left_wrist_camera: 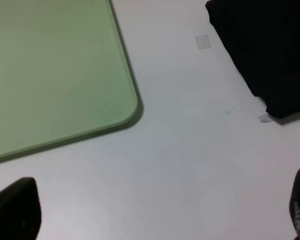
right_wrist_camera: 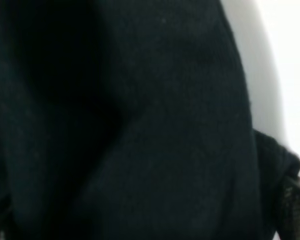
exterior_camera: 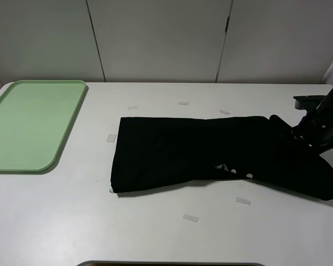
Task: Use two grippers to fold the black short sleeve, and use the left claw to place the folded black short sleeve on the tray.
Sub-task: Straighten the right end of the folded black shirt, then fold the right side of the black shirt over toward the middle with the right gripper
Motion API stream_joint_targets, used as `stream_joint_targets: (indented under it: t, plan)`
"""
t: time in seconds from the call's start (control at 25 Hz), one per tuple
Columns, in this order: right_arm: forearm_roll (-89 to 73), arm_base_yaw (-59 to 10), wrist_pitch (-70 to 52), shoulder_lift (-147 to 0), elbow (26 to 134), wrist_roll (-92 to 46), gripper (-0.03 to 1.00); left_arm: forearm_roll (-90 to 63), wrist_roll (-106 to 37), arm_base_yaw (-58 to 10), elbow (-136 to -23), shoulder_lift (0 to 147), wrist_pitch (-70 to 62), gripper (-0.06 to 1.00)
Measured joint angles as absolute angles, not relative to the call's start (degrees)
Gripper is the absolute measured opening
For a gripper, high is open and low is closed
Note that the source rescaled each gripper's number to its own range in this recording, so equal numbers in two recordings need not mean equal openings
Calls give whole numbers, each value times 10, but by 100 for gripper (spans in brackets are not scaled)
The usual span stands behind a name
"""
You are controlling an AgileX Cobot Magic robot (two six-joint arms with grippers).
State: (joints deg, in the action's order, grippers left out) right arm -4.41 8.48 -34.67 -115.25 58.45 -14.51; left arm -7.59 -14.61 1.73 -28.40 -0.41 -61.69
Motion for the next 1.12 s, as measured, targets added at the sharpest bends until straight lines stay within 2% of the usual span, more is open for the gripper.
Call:
stream_joint_targets:
  t: [0.08, 0.28, 0.32, 0.72, 1.12]
  plan:
    - [-46, 85, -347, -1153, 585, -147, 80, -76, -146, 17, -284, -4, -617, 100]
    - [-77, 79, -352, -1153, 585, -148, 17, -76, -146, 17, -284, -4, -617, 100]
    - [-79, 78, -352, -1153, 585, -148, 7, -76, -146, 17, -284, -4, -617, 100]
    - [-58, 78, -345, -1131, 581, -148, 8, -76, -146, 17, -284, -4, -617, 100]
    - [19, 80, -373, -1006, 577, -112, 8, -76, -146, 17, -284, -4, -617, 100]
